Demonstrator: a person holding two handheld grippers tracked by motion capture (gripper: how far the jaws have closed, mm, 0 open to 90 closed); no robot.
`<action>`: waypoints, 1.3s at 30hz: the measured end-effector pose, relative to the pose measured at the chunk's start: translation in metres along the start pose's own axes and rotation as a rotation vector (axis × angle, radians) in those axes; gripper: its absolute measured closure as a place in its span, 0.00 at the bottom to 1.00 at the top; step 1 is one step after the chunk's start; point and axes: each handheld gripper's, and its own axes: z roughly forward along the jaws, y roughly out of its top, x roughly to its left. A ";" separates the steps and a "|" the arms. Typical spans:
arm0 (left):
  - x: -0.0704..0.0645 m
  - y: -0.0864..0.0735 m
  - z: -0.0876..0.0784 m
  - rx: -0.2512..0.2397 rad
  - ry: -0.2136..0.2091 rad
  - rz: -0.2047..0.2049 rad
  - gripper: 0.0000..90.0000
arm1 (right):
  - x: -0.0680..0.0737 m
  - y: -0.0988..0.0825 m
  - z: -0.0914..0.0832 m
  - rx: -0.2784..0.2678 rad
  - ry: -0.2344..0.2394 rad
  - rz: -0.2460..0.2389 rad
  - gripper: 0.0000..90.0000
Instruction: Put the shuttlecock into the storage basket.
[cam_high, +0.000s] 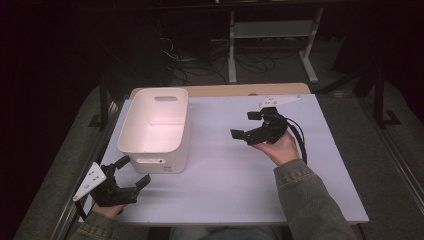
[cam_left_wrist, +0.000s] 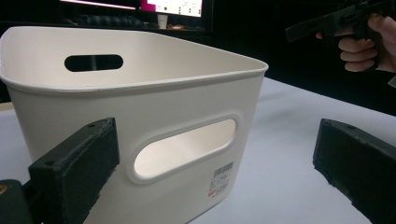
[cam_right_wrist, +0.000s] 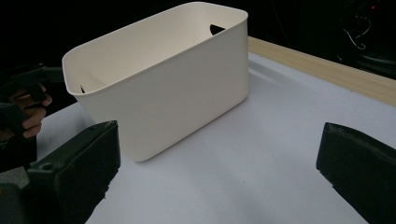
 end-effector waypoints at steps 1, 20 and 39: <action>0.000 0.000 0.000 0.000 0.000 0.000 0.00 | -0.001 -0.001 -0.001 -0.002 0.000 0.000 0.00; 0.000 0.000 0.000 0.000 -0.001 0.000 0.00 | -0.008 -0.030 -0.013 0.006 -0.028 0.030 0.00; 0.000 0.000 -0.001 0.008 -0.001 0.010 0.00 | -0.012 -0.051 -0.024 0.018 -0.051 0.059 0.00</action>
